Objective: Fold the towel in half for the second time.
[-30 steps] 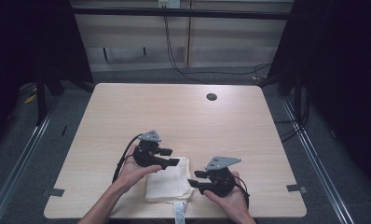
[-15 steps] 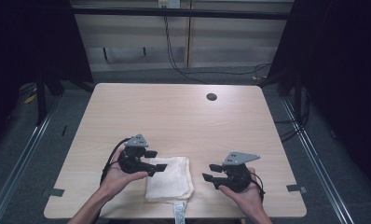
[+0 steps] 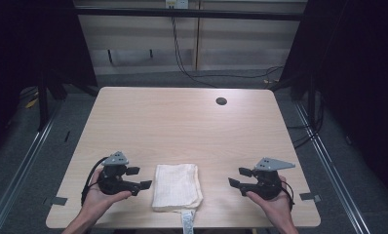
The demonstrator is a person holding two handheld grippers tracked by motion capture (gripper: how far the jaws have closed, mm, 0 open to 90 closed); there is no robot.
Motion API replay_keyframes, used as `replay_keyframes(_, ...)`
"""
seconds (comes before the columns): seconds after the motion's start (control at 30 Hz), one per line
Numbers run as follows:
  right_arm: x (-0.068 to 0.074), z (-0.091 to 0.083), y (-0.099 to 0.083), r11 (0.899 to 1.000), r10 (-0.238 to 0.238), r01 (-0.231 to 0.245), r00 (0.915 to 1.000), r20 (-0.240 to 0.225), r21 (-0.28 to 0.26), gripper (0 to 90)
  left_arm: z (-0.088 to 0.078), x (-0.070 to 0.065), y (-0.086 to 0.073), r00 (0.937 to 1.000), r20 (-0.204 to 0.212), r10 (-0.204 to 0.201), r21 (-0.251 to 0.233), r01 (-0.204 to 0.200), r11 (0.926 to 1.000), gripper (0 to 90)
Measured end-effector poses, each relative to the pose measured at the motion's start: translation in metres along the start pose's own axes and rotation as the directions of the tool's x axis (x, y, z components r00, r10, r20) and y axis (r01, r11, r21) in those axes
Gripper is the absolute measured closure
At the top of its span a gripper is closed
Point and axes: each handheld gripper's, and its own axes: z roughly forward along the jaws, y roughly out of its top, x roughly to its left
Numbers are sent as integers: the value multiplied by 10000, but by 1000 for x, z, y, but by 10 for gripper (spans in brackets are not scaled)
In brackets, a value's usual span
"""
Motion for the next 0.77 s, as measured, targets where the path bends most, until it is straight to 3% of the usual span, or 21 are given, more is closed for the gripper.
replay_keyframes(0.2,-12,-11,-3,9988,325,-307,9983,485,-387,388,-14,5,-18,9997,-211,-130,-88,128,9999,252)
replay_keyframes(0.4,-23,-14,-10,9982,453,-410,9939,1005,-438,374,-30,27,-38,9933,-640,-966,-708,920,9932,253)
replay_keyframes(0.5,-28,-14,-13,9977,565,-508,9891,1357,-454,361,-38,30,-43,9898,-1120,-875,-985,766,9922,249)
replay_keyframes(0.6,-32,-14,-17,9968,643,-571,9886,1363,-564,344,-43,32,-45,9900,-1068,-919,-1136,797,9903,233)
replay_keyframes(0.63,-33,-13,-18,9976,507,-437,9895,1354,-543,344,-46,27,-47,9889,-1278,-754,-1281,589,9900,222)
replay_keyframes(0.7,-33,-13,-19,9992,206,-142,9840,1769,-374,338,-44,24,-44,9898,-1244,-687,-1362,516,9893,233)
replay_keyframes(0.77,-35,-13,-20,9977,494,-411,9857,1612,-546,334,-41,22,-42,9916,-1220,-440,-1303,280,9911,224)
